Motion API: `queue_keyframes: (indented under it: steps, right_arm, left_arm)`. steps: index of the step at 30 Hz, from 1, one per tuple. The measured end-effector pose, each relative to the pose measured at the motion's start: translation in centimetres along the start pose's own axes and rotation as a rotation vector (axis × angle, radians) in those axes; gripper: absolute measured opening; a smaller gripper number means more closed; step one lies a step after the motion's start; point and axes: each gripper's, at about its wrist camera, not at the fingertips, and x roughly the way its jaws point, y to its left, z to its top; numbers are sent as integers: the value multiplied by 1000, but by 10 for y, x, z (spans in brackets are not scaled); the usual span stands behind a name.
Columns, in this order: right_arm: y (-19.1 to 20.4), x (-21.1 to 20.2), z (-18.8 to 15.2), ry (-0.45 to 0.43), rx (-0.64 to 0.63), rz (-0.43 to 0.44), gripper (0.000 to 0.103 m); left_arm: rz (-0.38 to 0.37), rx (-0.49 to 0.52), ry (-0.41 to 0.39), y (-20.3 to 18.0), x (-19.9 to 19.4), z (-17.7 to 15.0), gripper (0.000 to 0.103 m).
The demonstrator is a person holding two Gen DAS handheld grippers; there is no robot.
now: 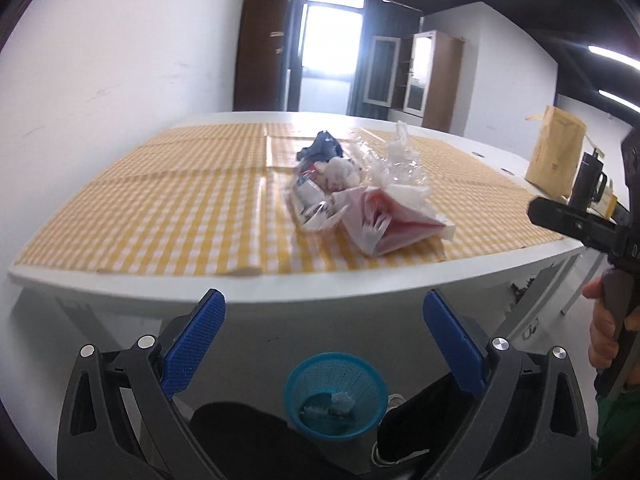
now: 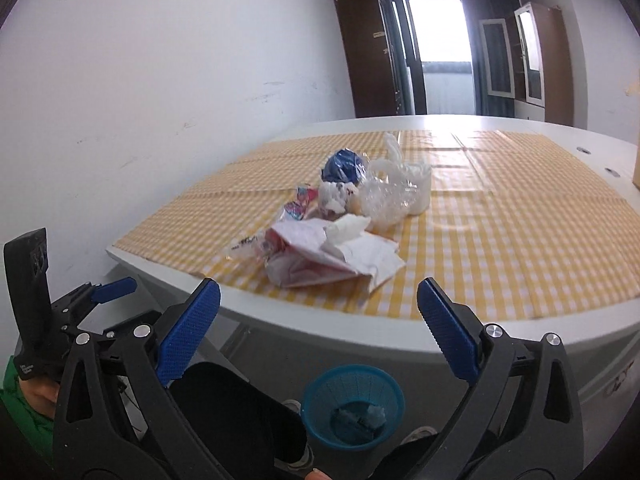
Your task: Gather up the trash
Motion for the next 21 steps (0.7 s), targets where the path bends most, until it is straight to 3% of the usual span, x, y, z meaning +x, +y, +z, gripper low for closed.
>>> queue_keyframes:
  steps: [9, 21]
  right_arm:
    - [-4, 37, 26, 36, -9, -15, 94]
    - [-18, 103, 44, 153, 22, 8, 69]
  left_arm:
    - [1, -21, 22, 7, 34, 21, 93]
    - [-22, -86, 63, 19, 78, 39, 79]
